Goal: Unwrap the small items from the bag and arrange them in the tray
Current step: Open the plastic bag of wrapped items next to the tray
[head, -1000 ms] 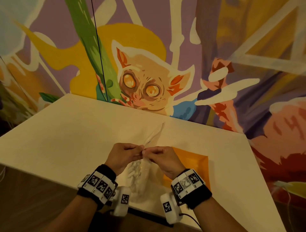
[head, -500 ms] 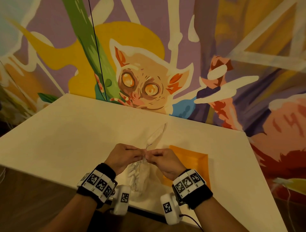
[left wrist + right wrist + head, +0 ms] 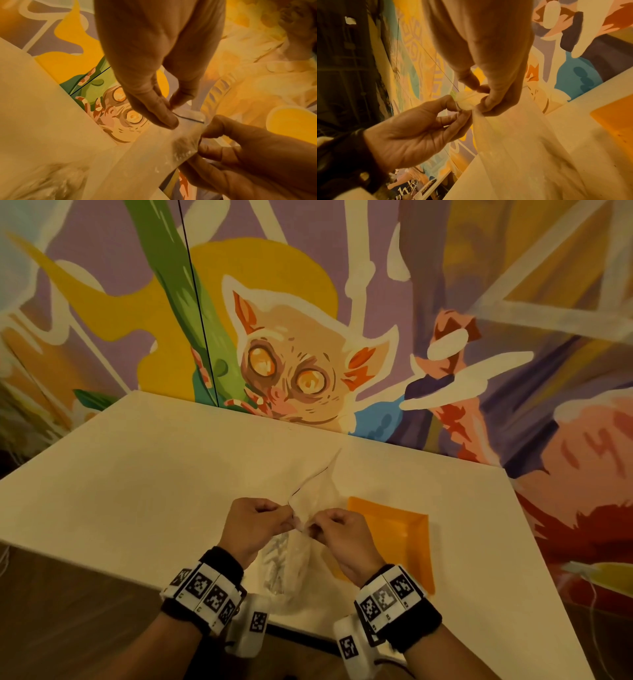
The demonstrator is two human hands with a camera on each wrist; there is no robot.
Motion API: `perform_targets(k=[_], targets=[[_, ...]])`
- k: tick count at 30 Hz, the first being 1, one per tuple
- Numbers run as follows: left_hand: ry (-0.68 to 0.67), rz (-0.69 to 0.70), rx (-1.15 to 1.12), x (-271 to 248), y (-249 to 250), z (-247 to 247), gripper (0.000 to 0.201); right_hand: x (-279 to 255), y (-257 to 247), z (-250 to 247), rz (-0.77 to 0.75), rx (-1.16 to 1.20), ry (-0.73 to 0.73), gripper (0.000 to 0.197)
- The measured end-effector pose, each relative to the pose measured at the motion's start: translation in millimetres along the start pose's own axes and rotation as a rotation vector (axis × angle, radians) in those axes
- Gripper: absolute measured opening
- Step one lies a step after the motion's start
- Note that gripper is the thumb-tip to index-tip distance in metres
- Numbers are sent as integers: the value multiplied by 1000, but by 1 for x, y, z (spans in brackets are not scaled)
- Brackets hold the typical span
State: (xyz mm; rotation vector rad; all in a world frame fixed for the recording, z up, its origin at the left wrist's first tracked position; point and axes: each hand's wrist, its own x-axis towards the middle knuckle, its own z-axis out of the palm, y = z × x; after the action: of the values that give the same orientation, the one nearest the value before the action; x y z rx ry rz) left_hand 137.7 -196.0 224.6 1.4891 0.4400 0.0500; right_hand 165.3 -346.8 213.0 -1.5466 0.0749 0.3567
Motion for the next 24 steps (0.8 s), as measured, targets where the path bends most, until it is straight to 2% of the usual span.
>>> perform_targets(k=[2, 4, 6, 9, 11, 14, 17, 24], targets=[[-14, -44, -23, -2, 2, 3, 11, -2, 0, 0, -2, 13, -29, 22], [-96, -126, -62, -3, 8, 8, 1, -2, 1, 1, 1, -10, -54, 19], [-160, -190, -31, 3, 12, 10, 13, -4, 2, 2, 11, -28, -91, 14], [-173, -110, 204, 17, 13, 11, 14, -5, 2, 1, 56, -25, -144, 14], [-132, -32, 323, 22, 11, 10, 14, -2, -3, -2, 114, -43, -73, 14], [-112, 8, 411, 22, 11, 10, 16, 14, -15, -10, 175, -102, 114, 41], [-115, -1, 467, 18, 12, 15, 18, 34, -22, -14, 137, -227, 137, 51], [-139, -18, 514, 33, 17, 21, 21, 49, -24, -9, -106, -531, 75, 12]])
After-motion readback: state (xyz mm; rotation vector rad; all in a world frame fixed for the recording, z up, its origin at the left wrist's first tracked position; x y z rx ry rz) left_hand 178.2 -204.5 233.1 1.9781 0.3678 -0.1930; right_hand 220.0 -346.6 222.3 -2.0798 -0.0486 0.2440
